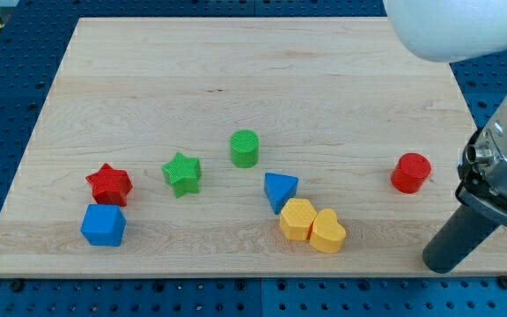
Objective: Push the yellow heart towards the green star
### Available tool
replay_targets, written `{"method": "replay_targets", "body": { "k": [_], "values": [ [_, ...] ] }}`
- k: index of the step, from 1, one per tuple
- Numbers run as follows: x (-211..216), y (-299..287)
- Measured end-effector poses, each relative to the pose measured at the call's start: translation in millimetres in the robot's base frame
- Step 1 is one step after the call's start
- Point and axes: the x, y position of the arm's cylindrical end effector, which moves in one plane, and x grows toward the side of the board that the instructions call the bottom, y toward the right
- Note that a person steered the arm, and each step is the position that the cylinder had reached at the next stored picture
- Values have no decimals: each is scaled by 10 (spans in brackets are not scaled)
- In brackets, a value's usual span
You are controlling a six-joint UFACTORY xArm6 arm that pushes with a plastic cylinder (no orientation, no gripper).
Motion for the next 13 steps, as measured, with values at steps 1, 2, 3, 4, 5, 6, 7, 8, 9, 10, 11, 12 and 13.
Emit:
{"method": "replay_targets", "body": {
  "k": [1, 2, 3, 4, 5, 6, 7, 8, 9, 10, 11, 12, 13],
  "values": [
    [3, 94],
    [-27, 66],
    [-20, -164],
    [-23, -482],
    [-48, -748],
    [-139, -861],
    [-248, -1003],
    [-324, -1184],
    [-394, -1402],
    [-468, -1570],
    [-472, -1483],
    [-401, -1201],
    [-160, -1260]
  ]
}}
